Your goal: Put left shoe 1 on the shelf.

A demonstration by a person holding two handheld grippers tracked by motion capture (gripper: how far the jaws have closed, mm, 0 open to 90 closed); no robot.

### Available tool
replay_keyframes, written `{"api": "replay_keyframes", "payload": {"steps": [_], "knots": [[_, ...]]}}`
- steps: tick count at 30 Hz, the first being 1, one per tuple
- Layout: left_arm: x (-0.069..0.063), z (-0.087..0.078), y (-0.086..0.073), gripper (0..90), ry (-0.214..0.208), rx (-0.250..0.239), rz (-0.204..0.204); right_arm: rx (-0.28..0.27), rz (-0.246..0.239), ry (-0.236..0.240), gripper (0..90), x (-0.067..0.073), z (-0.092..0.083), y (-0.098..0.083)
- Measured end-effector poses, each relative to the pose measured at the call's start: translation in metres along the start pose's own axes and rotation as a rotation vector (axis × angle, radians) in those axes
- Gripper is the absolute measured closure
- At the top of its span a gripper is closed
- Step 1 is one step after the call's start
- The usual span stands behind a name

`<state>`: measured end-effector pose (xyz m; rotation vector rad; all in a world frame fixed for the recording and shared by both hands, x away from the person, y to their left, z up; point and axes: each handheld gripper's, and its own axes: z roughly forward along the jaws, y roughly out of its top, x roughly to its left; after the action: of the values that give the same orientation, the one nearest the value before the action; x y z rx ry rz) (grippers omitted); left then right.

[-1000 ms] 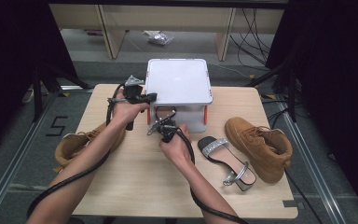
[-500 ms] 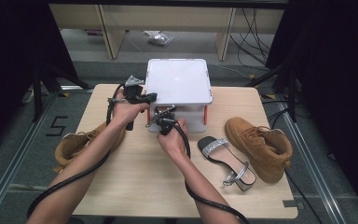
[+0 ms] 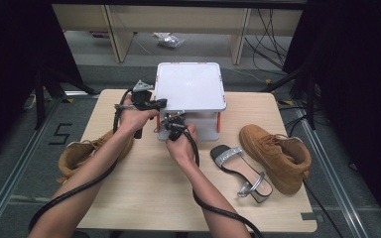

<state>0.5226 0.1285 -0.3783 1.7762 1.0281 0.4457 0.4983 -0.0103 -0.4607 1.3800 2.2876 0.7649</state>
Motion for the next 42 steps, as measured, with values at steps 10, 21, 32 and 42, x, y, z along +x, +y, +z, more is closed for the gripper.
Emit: {"api": "replay_keyframes", "payload": {"steps": [10,21,32,42], "knots": [[0.0,0.0,0.0,89.6,0.001,0.0,0.0,-0.039,0.025,-0.007,90.0,0.001,0.007,0.0],[0.0,0.0,0.0,89.6,0.001,0.0,0.0,-0.054,0.017,-0.001,90.0,0.002,0.013,0.0],[0.0,0.0,0.0,89.6,0.003,0.0,0.001,-0.065,0.022,0.026,88.3,0.002,0.021,-0.002],[0.0,0.0,0.0,89.6,0.001,-0.001,0.0,-0.091,0.019,0.084,81.2,-0.005,0.007,-0.005]]}}
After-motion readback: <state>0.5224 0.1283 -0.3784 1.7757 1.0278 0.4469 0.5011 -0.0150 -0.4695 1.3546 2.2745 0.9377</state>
